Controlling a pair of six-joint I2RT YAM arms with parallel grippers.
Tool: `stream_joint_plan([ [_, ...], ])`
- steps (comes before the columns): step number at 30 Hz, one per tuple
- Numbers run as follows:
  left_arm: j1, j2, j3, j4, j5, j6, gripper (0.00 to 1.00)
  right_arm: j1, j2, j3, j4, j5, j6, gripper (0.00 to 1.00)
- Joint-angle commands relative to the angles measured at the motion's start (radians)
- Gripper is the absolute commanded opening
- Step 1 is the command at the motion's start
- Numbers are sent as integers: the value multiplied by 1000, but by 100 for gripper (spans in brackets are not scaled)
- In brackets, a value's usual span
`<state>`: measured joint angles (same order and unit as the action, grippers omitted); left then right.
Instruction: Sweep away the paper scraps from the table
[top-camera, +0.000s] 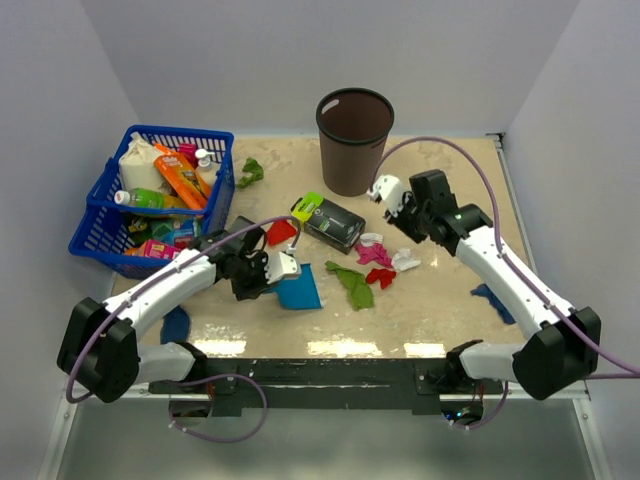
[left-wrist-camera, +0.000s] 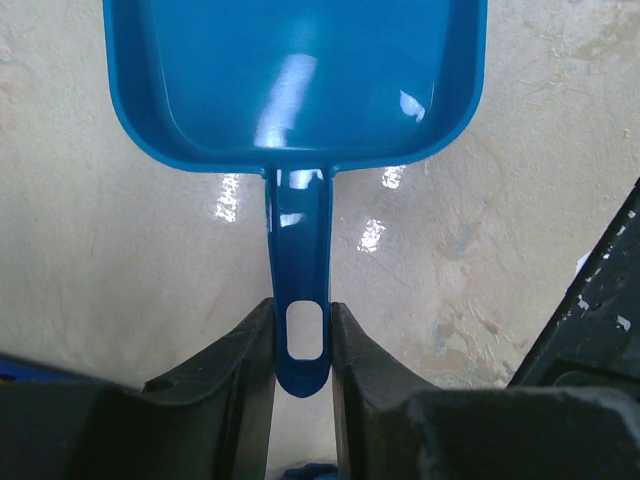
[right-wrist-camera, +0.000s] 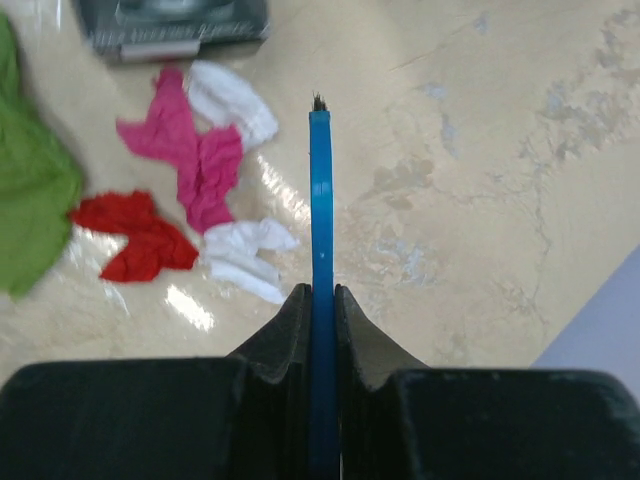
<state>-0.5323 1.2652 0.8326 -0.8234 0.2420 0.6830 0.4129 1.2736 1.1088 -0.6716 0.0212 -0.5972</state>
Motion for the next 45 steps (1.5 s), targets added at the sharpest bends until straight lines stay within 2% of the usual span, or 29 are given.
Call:
stream_joint_plan([
  [1,-12,22,-32,85,-18,-43,37,-3,70,167,-29,95,345,0],
  [2,-12,23,-42,96,-23,-49,43,-2,87,177,-45,88,420,0],
  [8,-12,10,-111,208,-29,-54,58,-5,61,123,-60,74,456,0],
  [14,-11,-43,-171,241,-15,-54,60,-8,20,115,-94,83,487,0],
  [19,-9,-61,-220,266,-26,-49,60,-10,1,66,-85,152,502,0],
  [25,-9,-33,-227,306,-44,-65,52,-11,12,4,-57,275,507,0],
  [31,-11,13,-181,268,-38,-82,32,-13,59,-10,-39,264,514,0],
  [34,-11,11,-146,224,2,-88,25,-11,69,-27,-11,272,522,0],
  [38,-12,22,-81,163,-6,-123,15,-11,49,-59,-8,282,553,0],
  [43,-28,66,3,66,-21,-96,1,-13,70,-53,-16,289,554,0],
  [45,-50,97,19,30,-33,-86,0,-13,79,-56,-14,266,553,0],
])
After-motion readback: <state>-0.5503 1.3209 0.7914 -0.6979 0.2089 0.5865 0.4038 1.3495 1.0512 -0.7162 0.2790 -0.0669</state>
